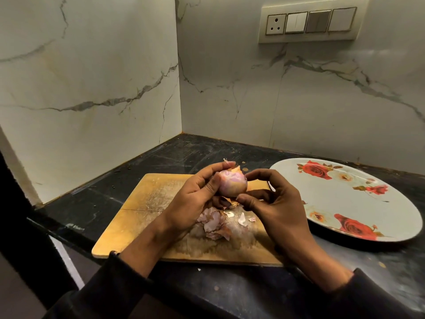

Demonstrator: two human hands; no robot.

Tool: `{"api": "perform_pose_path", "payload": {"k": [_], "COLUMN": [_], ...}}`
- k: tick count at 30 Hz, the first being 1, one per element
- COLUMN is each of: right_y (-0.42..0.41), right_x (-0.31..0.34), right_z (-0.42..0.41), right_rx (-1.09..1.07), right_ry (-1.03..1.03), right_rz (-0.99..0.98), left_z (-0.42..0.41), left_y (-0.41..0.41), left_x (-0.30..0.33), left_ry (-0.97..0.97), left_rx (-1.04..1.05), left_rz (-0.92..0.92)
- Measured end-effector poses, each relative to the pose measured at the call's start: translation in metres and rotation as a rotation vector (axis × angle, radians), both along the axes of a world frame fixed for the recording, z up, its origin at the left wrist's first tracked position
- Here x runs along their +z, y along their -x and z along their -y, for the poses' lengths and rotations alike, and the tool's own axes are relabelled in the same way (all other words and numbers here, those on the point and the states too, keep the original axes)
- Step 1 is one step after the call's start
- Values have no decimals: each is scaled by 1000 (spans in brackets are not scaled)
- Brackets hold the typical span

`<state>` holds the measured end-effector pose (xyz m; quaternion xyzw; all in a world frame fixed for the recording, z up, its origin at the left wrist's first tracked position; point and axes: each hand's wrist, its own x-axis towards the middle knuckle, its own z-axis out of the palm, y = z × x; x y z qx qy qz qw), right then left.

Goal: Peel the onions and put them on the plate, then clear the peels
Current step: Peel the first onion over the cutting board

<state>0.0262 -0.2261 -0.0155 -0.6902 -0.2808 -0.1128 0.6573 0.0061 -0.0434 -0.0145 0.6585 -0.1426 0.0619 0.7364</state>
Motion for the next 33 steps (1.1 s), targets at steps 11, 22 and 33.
{"api": "perform_pose_path", "payload": {"k": [11, 22, 33], "right_y": [-2, -12, -15], "right_x": [-4, 5, 4], "right_z": [1, 8, 8], "right_rx": [-197, -66, -68], "right_ry": [151, 260, 335], "right_rz": [235, 160, 196], "left_z": [3, 3, 3], "left_y": [5, 5, 3], "left_x": [2, 1, -1], "left_ry": [-44, -83, -139], "left_rx": [-54, -90, -67], "left_rz": [-3, -37, -39]}}
